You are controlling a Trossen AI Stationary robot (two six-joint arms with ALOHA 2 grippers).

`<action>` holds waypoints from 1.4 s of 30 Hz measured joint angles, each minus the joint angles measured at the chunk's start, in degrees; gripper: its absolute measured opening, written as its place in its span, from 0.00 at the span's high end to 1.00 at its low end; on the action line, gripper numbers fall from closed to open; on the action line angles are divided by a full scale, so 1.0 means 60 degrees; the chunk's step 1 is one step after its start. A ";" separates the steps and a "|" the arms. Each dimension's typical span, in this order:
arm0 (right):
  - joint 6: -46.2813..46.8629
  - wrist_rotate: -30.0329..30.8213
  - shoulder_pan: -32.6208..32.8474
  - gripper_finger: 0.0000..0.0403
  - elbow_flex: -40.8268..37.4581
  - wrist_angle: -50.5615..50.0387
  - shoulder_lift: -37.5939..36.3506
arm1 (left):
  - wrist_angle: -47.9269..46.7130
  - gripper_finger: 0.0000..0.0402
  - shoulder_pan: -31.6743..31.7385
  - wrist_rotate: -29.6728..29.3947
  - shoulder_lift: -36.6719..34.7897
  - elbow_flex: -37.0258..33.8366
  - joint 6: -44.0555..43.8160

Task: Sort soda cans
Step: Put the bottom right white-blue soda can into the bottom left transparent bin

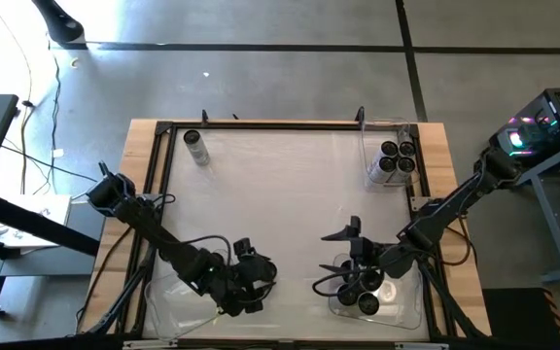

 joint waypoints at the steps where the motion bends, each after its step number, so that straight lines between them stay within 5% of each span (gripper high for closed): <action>1: 0.0000 0.0000 0.0000 0.21 0.0000 0.0007 0.0000 | 0.0010 0.31 0.0002 0.0003 0.0000 0.0000 -0.0002; 4: 0.0004 0.0000 0.0000 0.21 0.0000 0.0028 0.0000 | 0.0030 0.39 0.0007 0.0021 0.0000 0.0000 0.0010; 10: 0.0004 -0.0007 0.0000 0.21 0.0004 0.0039 0.0004 | -0.0437 0.39 -0.0015 -0.0341 -0.0157 0.0451 0.0219; 18: -0.0031 0.0009 0.0000 0.21 0.0004 0.0046 0.0007 | -0.3273 0.39 -0.0520 -0.1257 -0.1082 0.3272 0.0169; 24: -0.0328 0.0022 0.0000 0.21 0.0005 0.0163 0.0009 | -0.6213 0.39 -0.1551 -0.1263 -0.1363 0.4995 -0.2255; 32: -0.0862 0.0051 0.0000 0.21 0.0011 0.0575 0.0011 | -0.8727 0.39 -0.3130 -0.1768 -0.0828 0.4987 -0.6381; 42: -0.1027 0.0052 0.0000 0.21 0.0011 0.0850 0.0011 | -0.9929 0.39 -0.3781 -0.2377 0.0895 0.4985 -0.8409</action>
